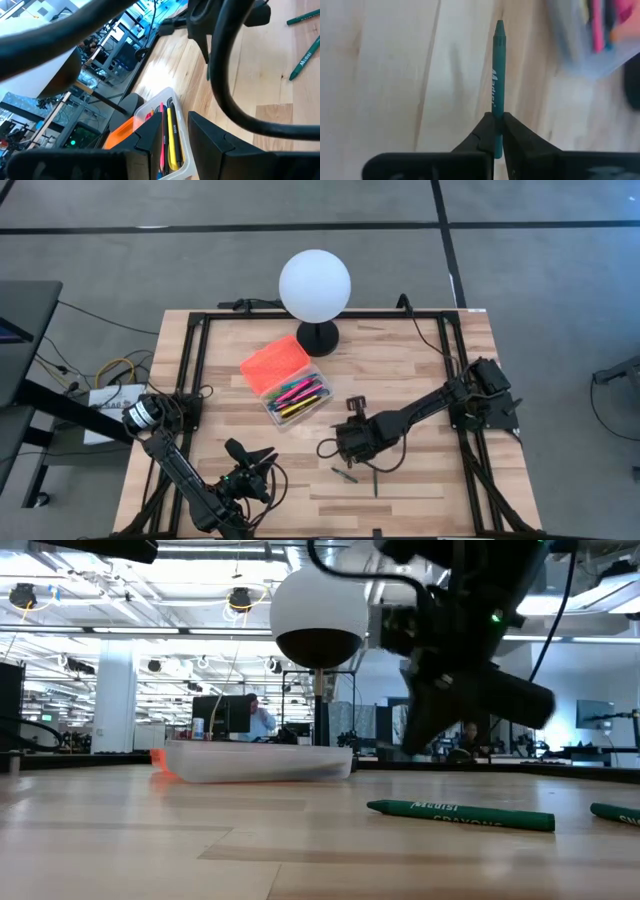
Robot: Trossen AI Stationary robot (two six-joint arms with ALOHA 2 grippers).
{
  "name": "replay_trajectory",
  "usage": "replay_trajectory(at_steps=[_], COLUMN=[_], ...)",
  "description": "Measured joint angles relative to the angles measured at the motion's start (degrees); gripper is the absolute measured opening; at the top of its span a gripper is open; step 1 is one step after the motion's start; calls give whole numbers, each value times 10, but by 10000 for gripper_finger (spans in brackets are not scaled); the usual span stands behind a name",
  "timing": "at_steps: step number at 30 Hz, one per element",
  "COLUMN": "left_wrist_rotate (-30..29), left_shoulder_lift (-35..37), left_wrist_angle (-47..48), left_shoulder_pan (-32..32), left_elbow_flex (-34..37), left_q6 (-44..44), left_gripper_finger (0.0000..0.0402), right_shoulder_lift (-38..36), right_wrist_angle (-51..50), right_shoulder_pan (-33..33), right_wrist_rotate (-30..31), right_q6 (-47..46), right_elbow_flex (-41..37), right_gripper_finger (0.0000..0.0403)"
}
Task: Pick & place school supplies into a supply box
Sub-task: Put the top left green crayon into the orange supply box
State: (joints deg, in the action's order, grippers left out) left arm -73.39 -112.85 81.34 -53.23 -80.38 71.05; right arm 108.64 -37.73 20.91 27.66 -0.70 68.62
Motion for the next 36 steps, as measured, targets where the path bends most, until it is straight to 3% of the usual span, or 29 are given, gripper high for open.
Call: replay_trajectory(at_steps=[5,9,19,29,36], left_wrist_rotate=[1,1,13,14,11], left_shoulder_lift=[0,0,0,0,0], left_wrist_angle=[0,0,2,2,2], left_shoulder_pan=[0,0,0,0,0], left_elbow_flex=[0,0,0,0,0], left_q6=[0,0,-1,-4,-4], left_gripper_finger=[87,87,87,87,87], right_shoulder_lift=[0,-1,15,43,47], right_wrist_angle=[67,163,299,300,287], right_shoulder_pan=[-19,-48,-119,-167,-177], right_wrist_rotate=[45,47,-48,-67,-67], right_q6=[74,162,323,323,299], right_elbow_flex=[21,25,26,27,26], right_gripper_finger=[5,4,9,14,56])
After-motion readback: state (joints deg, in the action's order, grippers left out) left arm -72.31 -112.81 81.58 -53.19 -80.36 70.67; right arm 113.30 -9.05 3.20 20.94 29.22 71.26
